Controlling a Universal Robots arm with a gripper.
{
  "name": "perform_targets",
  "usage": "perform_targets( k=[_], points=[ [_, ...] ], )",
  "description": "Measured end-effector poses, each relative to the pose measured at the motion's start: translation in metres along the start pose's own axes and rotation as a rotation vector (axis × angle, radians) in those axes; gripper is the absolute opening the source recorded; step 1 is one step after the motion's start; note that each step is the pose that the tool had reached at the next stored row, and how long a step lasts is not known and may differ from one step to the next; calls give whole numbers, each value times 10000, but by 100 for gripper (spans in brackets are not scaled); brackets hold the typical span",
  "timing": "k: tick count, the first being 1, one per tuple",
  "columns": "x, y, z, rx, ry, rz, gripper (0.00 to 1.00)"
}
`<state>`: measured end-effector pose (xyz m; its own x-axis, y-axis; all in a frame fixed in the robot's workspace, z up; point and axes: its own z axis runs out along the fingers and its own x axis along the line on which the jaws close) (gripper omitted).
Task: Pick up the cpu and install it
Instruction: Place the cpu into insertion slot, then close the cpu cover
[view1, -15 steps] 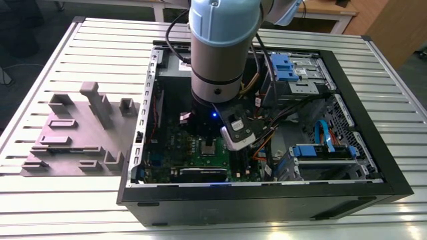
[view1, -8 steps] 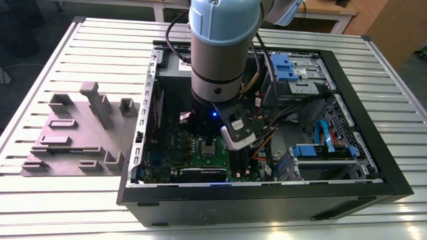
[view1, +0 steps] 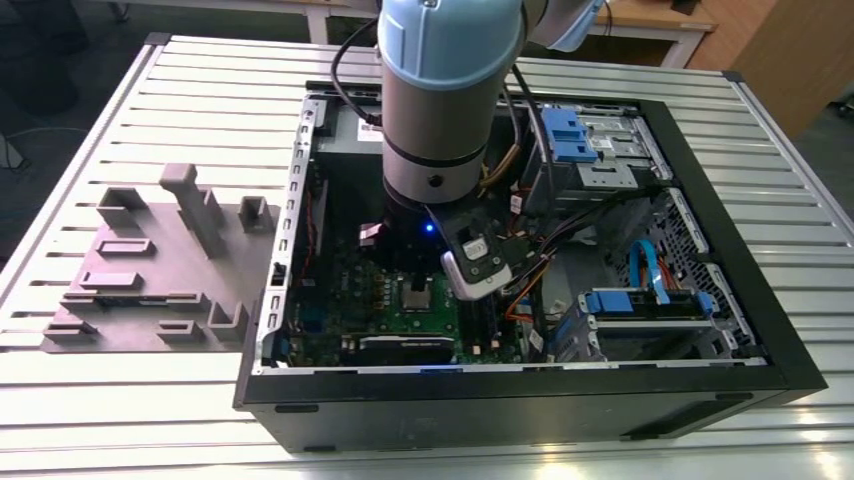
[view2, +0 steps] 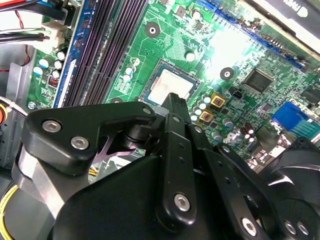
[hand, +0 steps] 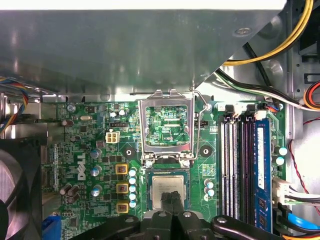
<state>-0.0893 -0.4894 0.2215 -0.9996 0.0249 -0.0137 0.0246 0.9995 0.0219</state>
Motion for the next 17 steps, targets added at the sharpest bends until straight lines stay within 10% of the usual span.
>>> perform_targets(
  k=[17],
  points=[
    [-1, 2, -27, 1, 0, -1, 10]
  ],
)
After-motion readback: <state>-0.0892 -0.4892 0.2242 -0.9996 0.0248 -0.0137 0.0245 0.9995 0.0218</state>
